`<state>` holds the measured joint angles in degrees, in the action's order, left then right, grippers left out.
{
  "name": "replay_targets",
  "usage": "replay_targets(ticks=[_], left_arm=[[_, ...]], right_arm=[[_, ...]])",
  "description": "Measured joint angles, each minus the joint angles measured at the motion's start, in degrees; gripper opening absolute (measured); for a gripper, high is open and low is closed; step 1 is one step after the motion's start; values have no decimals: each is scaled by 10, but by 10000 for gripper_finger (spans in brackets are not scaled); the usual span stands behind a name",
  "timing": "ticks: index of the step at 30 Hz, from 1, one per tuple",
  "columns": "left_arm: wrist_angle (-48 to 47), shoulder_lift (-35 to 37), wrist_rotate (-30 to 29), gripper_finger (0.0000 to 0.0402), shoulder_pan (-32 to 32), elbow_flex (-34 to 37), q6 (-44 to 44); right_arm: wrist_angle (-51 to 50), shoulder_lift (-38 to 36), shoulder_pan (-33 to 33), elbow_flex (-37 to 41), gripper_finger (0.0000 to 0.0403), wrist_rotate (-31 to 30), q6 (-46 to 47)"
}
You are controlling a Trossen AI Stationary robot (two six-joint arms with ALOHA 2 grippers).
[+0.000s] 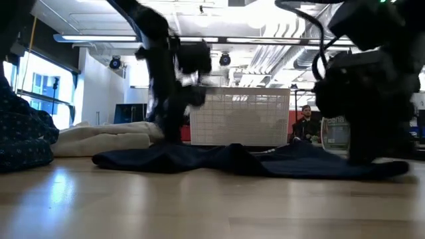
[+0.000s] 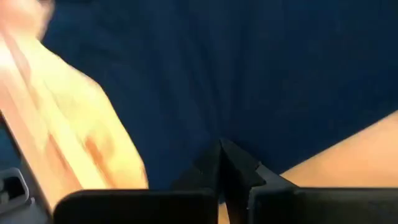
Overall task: Fold Laundry from Bin
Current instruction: Fold the black boxer short
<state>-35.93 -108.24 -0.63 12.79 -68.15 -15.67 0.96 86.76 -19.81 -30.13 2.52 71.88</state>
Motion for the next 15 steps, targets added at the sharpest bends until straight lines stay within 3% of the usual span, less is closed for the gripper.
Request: replay_targets(ticks=[5, 9, 15], left_arm=[[-65, -37, -36, 0, 11, -3, 23], [-77, -3, -37, 0, 13, 2, 25], [-70, 74, 44, 0, 11, 1, 24]], right_arm=[[-184, -61, -59, -2, 2, 44, 44], [-358, -145, -103, 3, 4, 26, 105], [-377, -265, -118, 3, 5, -37, 112]])
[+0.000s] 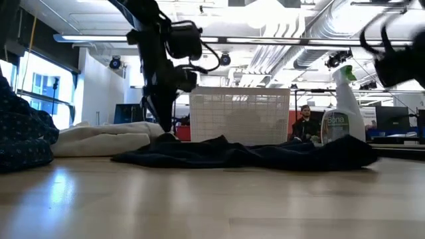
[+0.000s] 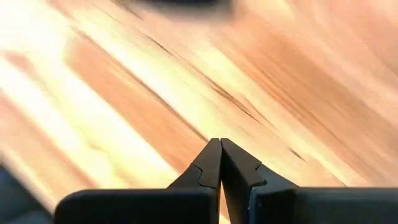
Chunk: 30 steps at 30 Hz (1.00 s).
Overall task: Fold Laundry from Bin
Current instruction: Fold the black boxer short
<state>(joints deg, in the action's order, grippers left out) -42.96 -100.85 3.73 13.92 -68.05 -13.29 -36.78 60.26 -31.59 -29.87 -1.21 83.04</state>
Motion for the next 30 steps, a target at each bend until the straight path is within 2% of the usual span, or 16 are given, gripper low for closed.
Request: replay_targets(ticks=[6, 9, 12, 15, 19, 22, 26, 30], left_arm=[[18, 32, 82, 0, -22, 0, -33], [21, 44, 78, 0, -42, 0, -73], [25, 71, 33, 0, -59, 0, -126], [26, 91, -7, 0, -63, 0, -176], [13, 120, -55, 4, -48, 0, -224], [-10, 128, -66, 18, -31, 0, -241], [-19, 135, -75, 43, -21, 0, -241], [-13, 134, -88, 65, -19, 0, -242]], right_arm=[[74, -42, 27, -1, 5, -151, -2], [74, -40, 78, -1, 19, -176, 5], [81, -39, 159, -1, 63, -159, -31], [86, -39, 256, -1, 125, -117, -62], [95, -19, 381, -1, 207, -50, -98], [136, 17, 457, -1, 249, -5, -125], [213, 85, 506, -1, 261, 27, -139], [275, 154, 522, -1, 235, 57, -135]])
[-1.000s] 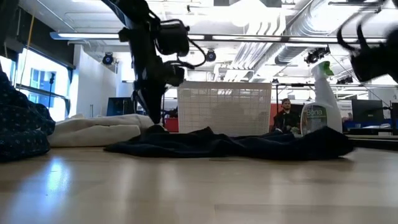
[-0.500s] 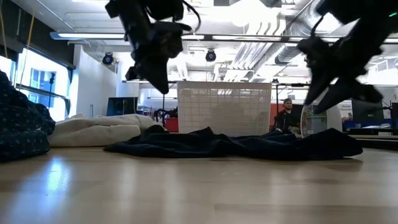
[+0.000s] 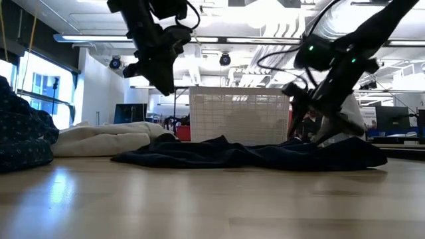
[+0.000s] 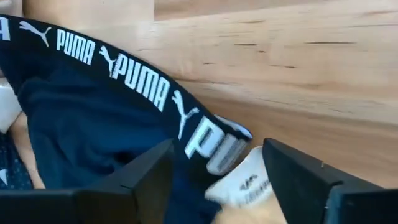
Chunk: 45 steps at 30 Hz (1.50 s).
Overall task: Fold Laundry from Bin
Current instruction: Fold the black boxer short
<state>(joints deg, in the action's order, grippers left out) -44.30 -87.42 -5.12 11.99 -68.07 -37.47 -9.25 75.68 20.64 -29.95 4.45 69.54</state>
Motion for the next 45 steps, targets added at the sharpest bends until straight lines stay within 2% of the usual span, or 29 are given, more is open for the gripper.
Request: replay_targets(ticks=[3, 6, 10, 12, 16, 19, 23, 29, 37, 41, 45], left_arm=[[17, 0, -6, 74, 0, 0, -4], [23, 0, -21, 79, 0, 0, -9], [18, 0, -32, 88, 13, 0, -24], [41, 0, -31, 98, 21, 12, -24], [110, -3, -18, 128, 32, 56, -39], [176, -15, 2, 153, 43, 95, -69], [319, -37, 17, 178, 45, 129, -47], [453, -100, -7, 184, 43, 129, -9], [450, -215, -14, 184, 50, 59, 50], [413, -253, -17, 161, 47, 20, 67], [413, -256, -16, 81, 43, 0, 106]], right_arm=[[26, 41, 0, 0, 198, 12, -6], [31, 51, -7, 0, 138, 4, -25], [8, 8, -29, 0, 33, 1, -76], [-16, -34, -53, 0, 11, -3, -97], [-89, -126, -116, 0, 21, -30, -96], [-135, -188, -172, 0, 8, -70, -98], [-154, -242, -232, 0, 9, -128, -72], [-151, -254, -273, 0, 5, -156, -66], [-146, -254, -275, 0, 6, -143, -64], [-145, -254, -275, 0, 6, -134, -64], [-146, -254, -275, 0, 6, -133, -65]])
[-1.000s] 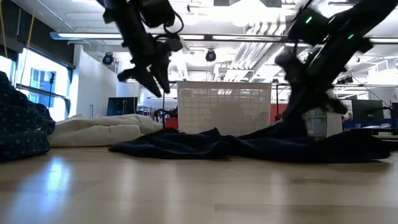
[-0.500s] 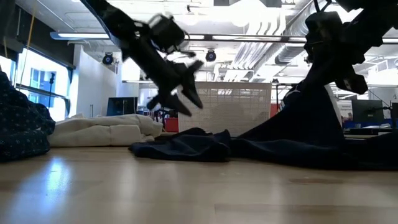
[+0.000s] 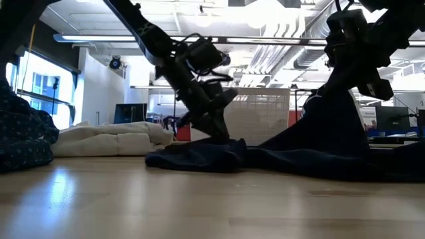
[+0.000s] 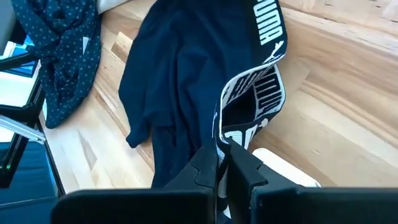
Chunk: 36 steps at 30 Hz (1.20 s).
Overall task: Fold Laundry from Bin
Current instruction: Fold the black boxer short
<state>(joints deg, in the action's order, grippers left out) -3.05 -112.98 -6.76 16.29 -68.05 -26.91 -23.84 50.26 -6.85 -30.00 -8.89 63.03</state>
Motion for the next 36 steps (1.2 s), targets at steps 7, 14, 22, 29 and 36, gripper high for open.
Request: replay_targets(ticks=[7, 14, 22, 29, 36], left_arm=[[-26, 59, 4, 4, -21, -20, 105], [-68, 244, 84, 1, -98, -24, 176], [-65, 408, 277, 1, -168, -24, 38], [-162, 405, -2, 0, -143, -20, -5], [-211, 328, -143, 0, -118, 6, 29]], right_arm=[[-62, -22, -5, -39, 6, -5, -3], [-274, -22, -49, -234, 6, 18, -30], [-139, -2, -137, -376, 6, 255, 0], [-391, 3, -57, -413, 3, 32, 19], [-456, 4, 12, -317, 4, -87, 26]])
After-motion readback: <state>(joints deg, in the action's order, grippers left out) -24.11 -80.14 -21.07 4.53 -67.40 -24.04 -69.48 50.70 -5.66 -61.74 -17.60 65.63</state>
